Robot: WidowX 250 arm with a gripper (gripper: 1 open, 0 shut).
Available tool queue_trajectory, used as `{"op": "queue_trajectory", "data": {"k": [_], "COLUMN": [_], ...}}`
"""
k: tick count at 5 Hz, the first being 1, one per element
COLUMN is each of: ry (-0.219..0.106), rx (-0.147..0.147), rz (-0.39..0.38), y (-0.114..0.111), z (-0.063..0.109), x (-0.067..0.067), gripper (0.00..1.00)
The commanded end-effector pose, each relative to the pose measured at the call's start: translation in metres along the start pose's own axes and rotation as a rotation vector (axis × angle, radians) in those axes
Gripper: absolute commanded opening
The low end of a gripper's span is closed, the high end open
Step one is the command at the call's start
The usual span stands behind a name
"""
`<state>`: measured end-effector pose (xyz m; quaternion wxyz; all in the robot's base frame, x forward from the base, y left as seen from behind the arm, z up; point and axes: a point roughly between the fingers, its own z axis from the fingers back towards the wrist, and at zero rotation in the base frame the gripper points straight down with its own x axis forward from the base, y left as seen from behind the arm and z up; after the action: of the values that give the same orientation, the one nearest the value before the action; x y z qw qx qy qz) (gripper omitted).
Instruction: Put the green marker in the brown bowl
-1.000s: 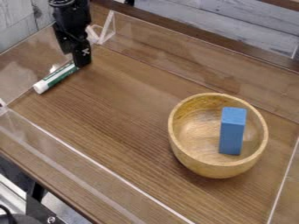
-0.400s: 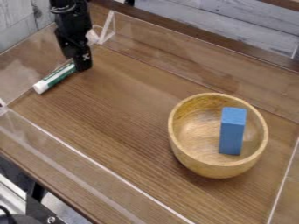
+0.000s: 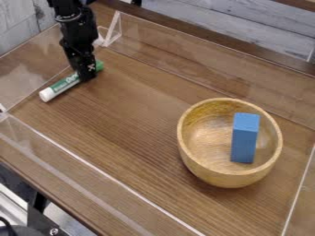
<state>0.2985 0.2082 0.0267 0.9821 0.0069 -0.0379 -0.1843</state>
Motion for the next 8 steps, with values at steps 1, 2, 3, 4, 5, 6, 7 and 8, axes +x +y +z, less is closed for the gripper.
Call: {"op": "queue_trajectory", "data": {"k": [1,2,3,4,5,6,7,8], "ry": [-0.024,-0.016,-0.008,0.000,0.010,0.017,0.020,0.008], "rx": [0.038,0.034,0.029,0.024,0.021,0.026,0.036,0.056], "rz": [0.005,0.009,0.014,0.019,0.022,0.015,0.006,-0.017], "y": [0.006,0.004,0.001,-0.001,-0.003,-0.006,-0.008,-0.016], "z": [0.018,0.024,0.031,0.036,0.043,0.052,0.060,0.067], "x": [0.005,0.007,0.008,0.010,0.012,0.016,0.020,0.030], "gripper": [0.00,0.00,0.00,0.00,0.00,0.00,0.00,0.00]}}
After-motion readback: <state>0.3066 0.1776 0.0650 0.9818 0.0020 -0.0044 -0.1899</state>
